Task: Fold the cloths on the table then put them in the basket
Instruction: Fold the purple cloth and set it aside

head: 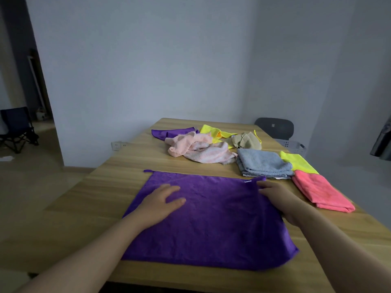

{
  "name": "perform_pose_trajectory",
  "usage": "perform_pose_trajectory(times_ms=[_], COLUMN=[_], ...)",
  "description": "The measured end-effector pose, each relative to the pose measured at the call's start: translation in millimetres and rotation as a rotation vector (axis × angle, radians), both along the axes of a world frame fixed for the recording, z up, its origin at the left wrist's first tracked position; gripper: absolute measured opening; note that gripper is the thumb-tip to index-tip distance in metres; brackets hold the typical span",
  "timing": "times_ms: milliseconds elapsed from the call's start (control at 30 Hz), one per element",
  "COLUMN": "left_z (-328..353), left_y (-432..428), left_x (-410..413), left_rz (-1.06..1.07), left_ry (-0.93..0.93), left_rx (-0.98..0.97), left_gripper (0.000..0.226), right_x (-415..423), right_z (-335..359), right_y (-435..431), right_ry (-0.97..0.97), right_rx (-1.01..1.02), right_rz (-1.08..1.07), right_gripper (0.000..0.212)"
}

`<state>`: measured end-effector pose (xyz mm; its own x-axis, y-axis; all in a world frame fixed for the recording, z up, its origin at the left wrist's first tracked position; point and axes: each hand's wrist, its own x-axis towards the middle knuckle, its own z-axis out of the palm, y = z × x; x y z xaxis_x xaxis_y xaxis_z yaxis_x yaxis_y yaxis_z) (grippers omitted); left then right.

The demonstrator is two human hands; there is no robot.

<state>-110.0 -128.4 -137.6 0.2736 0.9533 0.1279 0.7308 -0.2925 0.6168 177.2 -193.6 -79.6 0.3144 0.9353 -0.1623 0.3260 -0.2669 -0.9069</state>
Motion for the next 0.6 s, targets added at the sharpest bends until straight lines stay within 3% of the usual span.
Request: perform_pose_trajectory(times_ms=[67, 133, 267, 400, 467, 600], left_z=[8, 10, -2, -5, -4, -2], left_y=[5, 10, 5, 4, 2, 1], left_x=[-12, -33, -66, -67, -69, -68], left_rz=[0.127, 0.186, 0.078, 0.054, 0.061, 0.121], left_ry=[-0.326, -0.401, -0.106, -0.044, -0.15, -0.544], left_rx=[0.048, 0.065, 0.015, 0.044, 0.027, -0.051], left_gripper=[0.032, 0.023, 0.027, 0.032, 0.031, 0.023], right_x=[-11, -25, -68, -122, -150, -195], right_z=[10, 19, 28, 27, 26, 15], right_y=[4, 11, 30, 52, 59, 70], right_ry=[0.027, 0.05, 0.117, 0.148, 0.166, 0.138], right_rx=[0.004, 0.013, 0.039, 0.098, 0.074, 0.016], right_rz=[0.049, 0.089, 0.19, 0.272, 0.33, 0.428], right_gripper=[0.041, 0.044, 0.044, 0.044, 0.046, 0.046])
